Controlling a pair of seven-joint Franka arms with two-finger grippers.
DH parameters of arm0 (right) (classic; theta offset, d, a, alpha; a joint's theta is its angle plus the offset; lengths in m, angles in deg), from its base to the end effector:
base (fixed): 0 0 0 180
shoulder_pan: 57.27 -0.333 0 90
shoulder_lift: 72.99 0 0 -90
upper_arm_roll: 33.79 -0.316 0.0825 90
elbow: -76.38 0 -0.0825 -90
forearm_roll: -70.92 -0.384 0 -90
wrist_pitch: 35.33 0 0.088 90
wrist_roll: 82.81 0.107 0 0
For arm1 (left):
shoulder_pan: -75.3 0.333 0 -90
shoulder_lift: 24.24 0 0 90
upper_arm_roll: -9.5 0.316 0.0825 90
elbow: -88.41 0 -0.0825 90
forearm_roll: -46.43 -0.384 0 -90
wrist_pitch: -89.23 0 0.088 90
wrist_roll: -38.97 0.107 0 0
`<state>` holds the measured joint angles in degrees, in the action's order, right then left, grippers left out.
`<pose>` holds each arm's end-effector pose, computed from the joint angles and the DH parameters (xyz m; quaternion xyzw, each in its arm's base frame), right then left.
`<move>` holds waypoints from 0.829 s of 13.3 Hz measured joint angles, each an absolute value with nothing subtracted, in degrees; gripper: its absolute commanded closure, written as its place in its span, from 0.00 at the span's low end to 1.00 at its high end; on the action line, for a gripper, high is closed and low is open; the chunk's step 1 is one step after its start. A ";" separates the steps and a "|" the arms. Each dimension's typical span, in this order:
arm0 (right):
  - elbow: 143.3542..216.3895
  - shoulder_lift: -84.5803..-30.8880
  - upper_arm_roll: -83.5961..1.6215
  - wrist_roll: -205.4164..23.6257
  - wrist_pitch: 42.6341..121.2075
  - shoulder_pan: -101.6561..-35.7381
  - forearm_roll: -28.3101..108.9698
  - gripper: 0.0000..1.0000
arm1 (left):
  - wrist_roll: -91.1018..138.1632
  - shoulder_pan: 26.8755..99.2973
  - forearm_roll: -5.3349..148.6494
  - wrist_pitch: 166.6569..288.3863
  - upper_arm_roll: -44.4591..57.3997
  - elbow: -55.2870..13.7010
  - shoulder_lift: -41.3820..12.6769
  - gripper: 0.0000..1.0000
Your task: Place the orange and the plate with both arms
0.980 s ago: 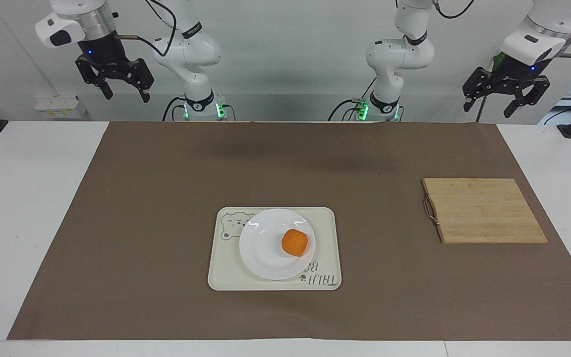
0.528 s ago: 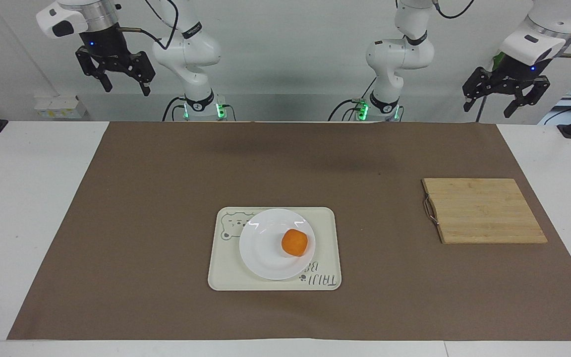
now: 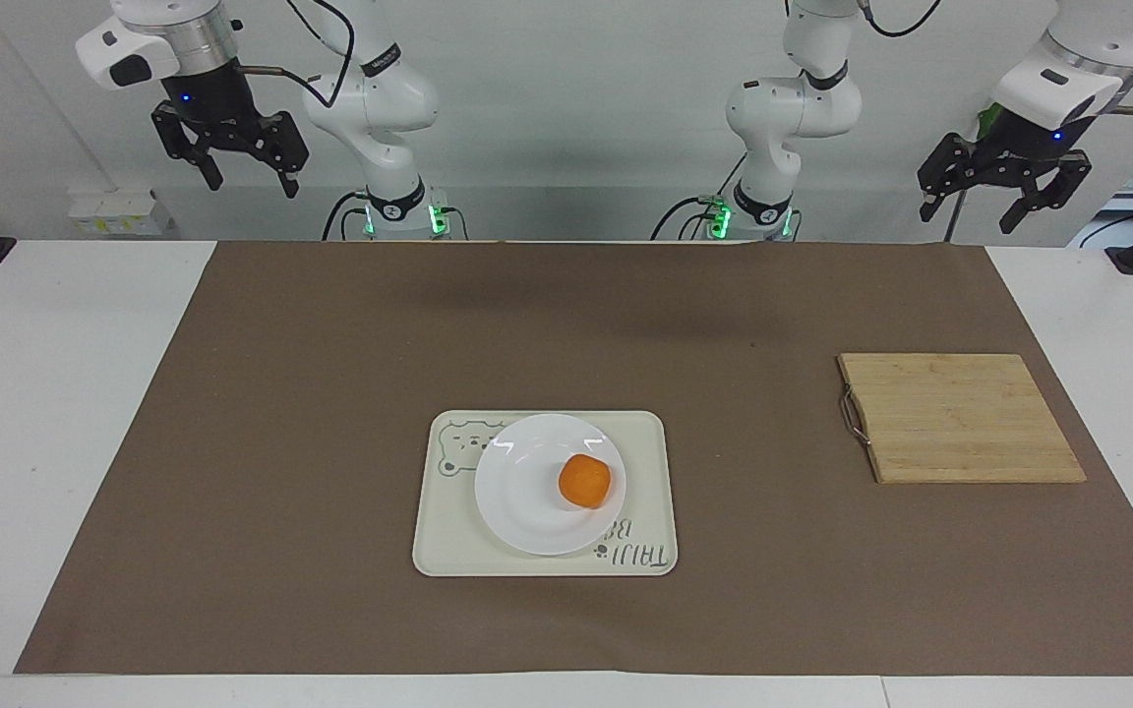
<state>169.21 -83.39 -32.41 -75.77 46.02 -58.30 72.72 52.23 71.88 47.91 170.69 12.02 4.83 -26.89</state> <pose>0.4798 -0.0080 0.6824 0.9977 -0.0664 -0.0087 0.0139 0.5229 -0.0106 0.6883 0.9920 -0.1252 0.0061 0.0132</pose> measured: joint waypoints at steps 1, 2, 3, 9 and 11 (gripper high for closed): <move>169.21 -83.39 -32.28 -75.72 45.92 -58.26 72.56 0.00 | 52.23 71.88 47.91 170.69 12.02 4.83 -26.89 0.00; 169.21 -83.39 -32.20 -75.72 45.92 -58.24 72.51 0.00 | 52.23 71.88 47.91 170.69 12.02 4.83 -26.89 0.00; 169.20 -83.39 -32.22 -75.72 45.92 -58.24 72.51 0.00 | 52.23 71.88 47.91 170.69 12.02 4.83 -26.89 0.00; 168.26 -83.38 -32.22 -75.83 45.95 -58.24 72.52 0.00 | 52.23 71.88 47.91 170.69 12.02 4.83 -26.89 0.00; 168.22 -83.37 -32.22 -76.38 45.97 -58.24 72.52 0.00 | 52.23 71.88 47.91 170.69 12.02 4.83 -26.89 0.00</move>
